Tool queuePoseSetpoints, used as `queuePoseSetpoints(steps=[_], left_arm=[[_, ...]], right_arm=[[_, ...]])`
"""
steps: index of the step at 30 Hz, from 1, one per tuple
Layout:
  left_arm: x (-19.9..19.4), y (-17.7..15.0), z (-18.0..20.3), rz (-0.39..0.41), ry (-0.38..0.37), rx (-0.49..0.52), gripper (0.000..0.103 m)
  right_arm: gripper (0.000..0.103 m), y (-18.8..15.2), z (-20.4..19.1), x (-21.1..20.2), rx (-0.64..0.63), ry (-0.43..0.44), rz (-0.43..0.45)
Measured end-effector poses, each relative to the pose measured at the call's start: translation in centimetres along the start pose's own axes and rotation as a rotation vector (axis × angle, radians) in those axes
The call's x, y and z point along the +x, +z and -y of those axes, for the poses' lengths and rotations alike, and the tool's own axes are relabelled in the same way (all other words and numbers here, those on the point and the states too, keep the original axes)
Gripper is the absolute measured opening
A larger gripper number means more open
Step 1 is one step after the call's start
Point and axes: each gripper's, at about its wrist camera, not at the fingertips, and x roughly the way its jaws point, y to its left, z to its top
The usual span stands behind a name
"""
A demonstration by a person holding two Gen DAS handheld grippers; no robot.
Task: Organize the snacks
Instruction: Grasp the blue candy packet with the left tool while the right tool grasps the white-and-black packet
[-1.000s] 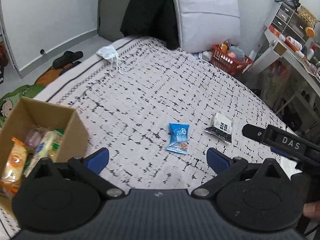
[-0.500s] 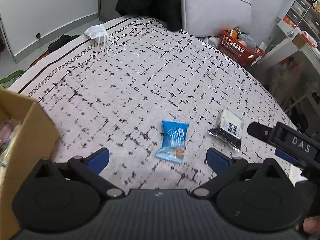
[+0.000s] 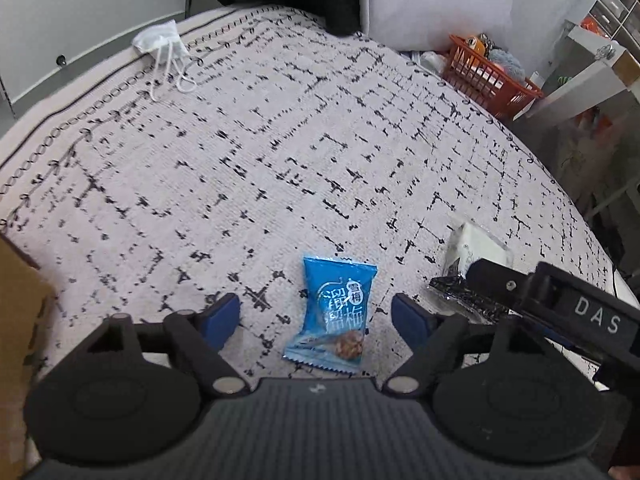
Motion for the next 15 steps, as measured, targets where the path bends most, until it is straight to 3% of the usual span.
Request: queuePoseSetpoints(steps=[3,7,10,12,15], left_arm=[[0.9,0.0,0.2,-0.013,0.002,0.011,0.07],[1.5,-0.1,0.6,-0.015,0.024,0.043,0.068],[1.6,0.0,0.8,-0.013,0.042,0.059,0.056],[1.6,0.2,0.6,-0.011,0.056,0.063,0.04],[1.5,0.5,0.2,-0.014,0.058,0.061,0.031]], right_arm=[[0.089,0.0,-0.2,0.7,-0.007,-0.012,-0.004],[0.086,0.0,-0.4,1.5,-0.023,-0.043,0.005],[0.086,0.1,-0.7,1.8,-0.036,-0.062,0.012],[0.083,0.1,-1.0,2.0,-0.052,-0.079,0.016],[0.067,0.0,-1.2,2.0,-0.069,-0.088,0.021]])
